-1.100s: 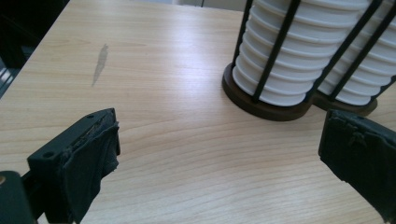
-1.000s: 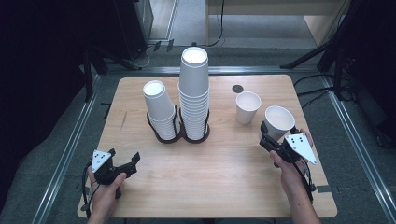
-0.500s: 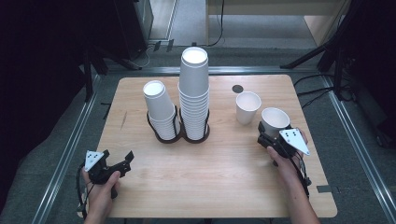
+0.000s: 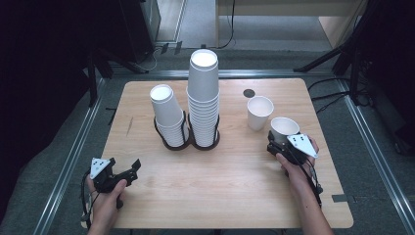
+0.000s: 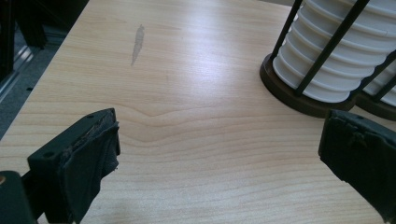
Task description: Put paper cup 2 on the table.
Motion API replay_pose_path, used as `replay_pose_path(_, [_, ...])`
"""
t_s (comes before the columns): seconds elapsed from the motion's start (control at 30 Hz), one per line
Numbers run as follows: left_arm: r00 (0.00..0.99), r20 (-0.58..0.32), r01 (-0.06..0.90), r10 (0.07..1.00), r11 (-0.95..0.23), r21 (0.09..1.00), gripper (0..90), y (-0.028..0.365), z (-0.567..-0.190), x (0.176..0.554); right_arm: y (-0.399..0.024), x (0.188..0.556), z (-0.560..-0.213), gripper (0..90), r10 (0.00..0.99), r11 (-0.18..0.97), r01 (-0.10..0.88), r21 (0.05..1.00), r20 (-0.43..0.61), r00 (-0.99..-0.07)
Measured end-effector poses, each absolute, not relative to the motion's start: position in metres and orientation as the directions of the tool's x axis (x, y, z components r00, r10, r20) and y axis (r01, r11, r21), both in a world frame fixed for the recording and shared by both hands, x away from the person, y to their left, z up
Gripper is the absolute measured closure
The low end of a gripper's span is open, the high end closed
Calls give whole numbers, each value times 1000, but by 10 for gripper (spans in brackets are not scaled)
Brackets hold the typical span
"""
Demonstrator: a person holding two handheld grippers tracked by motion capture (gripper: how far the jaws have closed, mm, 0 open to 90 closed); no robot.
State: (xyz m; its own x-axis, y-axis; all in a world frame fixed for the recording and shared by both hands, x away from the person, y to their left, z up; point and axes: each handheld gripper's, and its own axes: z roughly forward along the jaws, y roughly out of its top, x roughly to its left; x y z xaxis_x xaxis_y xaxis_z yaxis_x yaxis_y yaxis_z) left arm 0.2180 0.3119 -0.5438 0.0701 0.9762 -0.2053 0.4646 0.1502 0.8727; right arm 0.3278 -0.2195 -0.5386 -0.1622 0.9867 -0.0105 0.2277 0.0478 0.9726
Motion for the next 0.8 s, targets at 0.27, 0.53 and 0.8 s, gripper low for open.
replay_pose_path(0.27, [66, -200, 472, 978, 146, 869, 0, 312, -546, 219, -215, 327, -538, 134, 989, 53, 237, 970, -19, -145])
replay_pose_path(0.53, [62, -200, 473, 978, 147, 868, 0, 313, -546, 219, -213, 322, -538, 130, 990, 66, 242, 968, -34, -135])
replay_pose_path(0.8, [62, -198, 473, 978, 146, 869, 0, 312, -546, 219, -209, 315, -536, 127, 992, 86, 280, 956, -55, -117])
